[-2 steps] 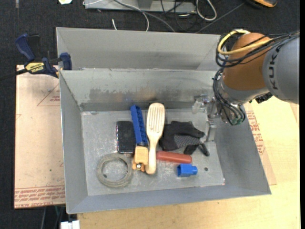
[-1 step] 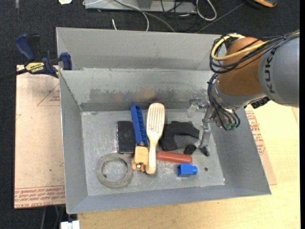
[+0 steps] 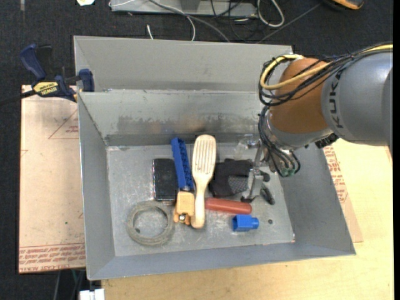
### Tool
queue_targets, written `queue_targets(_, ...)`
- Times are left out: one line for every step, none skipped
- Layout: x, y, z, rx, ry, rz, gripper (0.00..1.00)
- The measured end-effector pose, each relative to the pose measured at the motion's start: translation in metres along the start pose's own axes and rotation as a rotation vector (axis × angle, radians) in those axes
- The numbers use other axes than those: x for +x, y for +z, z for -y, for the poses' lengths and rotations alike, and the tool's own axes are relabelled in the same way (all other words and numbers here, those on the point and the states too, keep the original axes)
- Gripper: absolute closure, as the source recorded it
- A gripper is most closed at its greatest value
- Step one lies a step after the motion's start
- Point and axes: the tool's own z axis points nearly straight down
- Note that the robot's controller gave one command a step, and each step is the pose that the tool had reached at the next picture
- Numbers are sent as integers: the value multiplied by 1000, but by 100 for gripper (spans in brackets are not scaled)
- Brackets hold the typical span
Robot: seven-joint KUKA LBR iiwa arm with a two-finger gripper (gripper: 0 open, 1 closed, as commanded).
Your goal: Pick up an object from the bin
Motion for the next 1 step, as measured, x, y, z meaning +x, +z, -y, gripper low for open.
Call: queue_targets(6, 43, 5, -1, 174, 16, 0)
